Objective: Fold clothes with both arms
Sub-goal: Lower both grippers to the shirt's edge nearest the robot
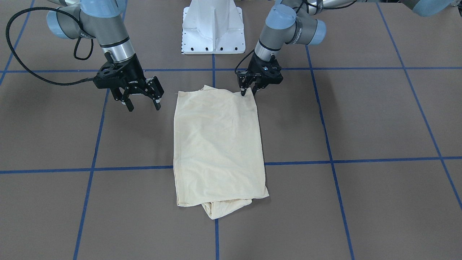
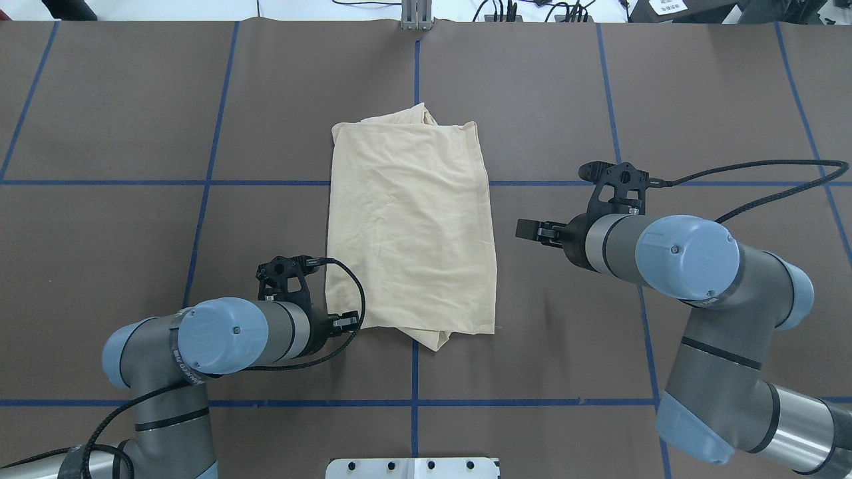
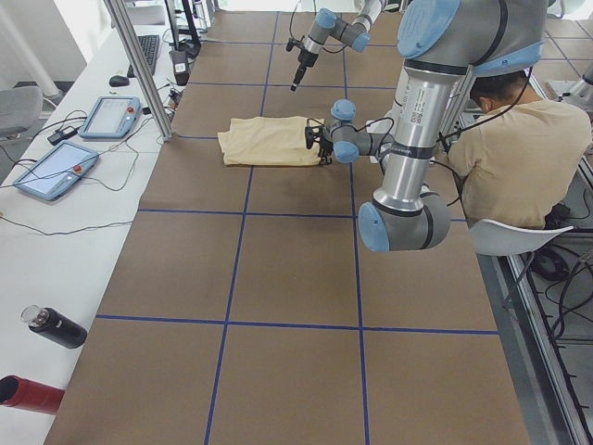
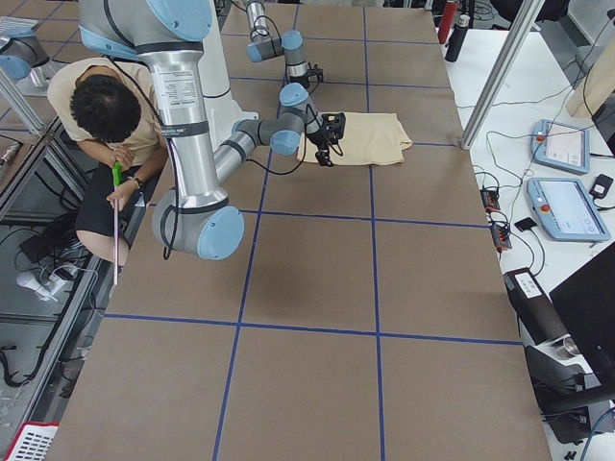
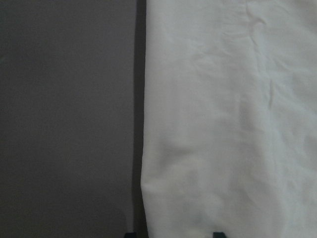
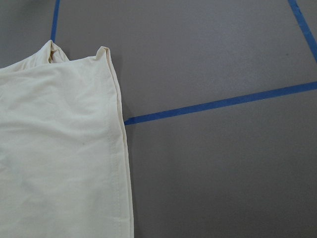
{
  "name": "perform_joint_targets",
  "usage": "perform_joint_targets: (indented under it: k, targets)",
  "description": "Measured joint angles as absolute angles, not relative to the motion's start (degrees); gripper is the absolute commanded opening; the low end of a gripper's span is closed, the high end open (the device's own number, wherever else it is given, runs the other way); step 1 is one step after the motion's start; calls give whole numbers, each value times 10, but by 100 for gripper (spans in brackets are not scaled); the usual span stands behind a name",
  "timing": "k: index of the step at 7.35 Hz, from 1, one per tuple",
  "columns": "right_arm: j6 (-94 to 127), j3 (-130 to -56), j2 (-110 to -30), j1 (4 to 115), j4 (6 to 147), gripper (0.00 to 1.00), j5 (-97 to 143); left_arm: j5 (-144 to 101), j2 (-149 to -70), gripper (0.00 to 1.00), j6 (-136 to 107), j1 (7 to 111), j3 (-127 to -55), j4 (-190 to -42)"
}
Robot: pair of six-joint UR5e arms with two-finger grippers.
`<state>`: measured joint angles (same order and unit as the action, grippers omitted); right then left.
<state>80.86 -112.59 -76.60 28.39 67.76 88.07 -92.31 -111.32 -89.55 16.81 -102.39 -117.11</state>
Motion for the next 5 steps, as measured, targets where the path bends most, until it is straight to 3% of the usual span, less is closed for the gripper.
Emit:
perform_joint_targets:
  k: [5]
  targets:
    - [834, -1123, -748, 261, 686, 95, 865, -924, -1118, 0, -905, 170, -1035, -1171]
